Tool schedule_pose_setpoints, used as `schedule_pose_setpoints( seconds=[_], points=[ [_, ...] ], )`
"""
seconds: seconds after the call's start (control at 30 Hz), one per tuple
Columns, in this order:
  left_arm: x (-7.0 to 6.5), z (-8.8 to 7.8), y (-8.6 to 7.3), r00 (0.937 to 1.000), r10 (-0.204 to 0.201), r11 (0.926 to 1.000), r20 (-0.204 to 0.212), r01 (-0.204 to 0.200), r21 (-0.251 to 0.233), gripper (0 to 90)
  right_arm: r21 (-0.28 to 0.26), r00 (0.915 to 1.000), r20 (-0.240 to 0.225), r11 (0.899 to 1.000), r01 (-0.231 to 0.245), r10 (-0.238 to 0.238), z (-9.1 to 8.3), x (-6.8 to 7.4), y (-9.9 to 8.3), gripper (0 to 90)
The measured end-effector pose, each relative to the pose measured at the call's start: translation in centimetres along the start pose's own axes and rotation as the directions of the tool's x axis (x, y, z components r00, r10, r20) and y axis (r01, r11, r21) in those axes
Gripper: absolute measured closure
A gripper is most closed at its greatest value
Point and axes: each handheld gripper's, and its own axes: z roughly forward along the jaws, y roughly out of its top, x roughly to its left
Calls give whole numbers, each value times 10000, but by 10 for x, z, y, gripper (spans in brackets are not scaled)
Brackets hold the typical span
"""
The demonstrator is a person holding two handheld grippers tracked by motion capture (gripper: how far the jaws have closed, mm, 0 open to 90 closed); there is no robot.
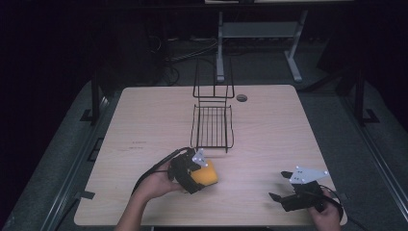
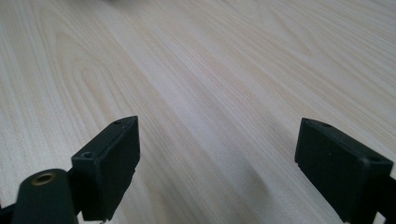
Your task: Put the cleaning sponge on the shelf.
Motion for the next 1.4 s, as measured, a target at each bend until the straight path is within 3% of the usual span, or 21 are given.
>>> schedule_pose_setpoints(
  seconds=[0.77,1.3,1.4],
  points=[
    [14,-9,13,9993,249,9991,294,-238,-357,217,146,10000,59,9999,-15,14,1,-2,0,138],
    [33,-18,25,9984,398,9985,401,-382,-403,217,201,9999,141,9998,-98,95,2,-5,-1,138],
    [38,-20,29,9975,412,9983,581,-386,-446,217,196,9998,152,9998,-101,98,2,-5,-1,138]
  ],
)
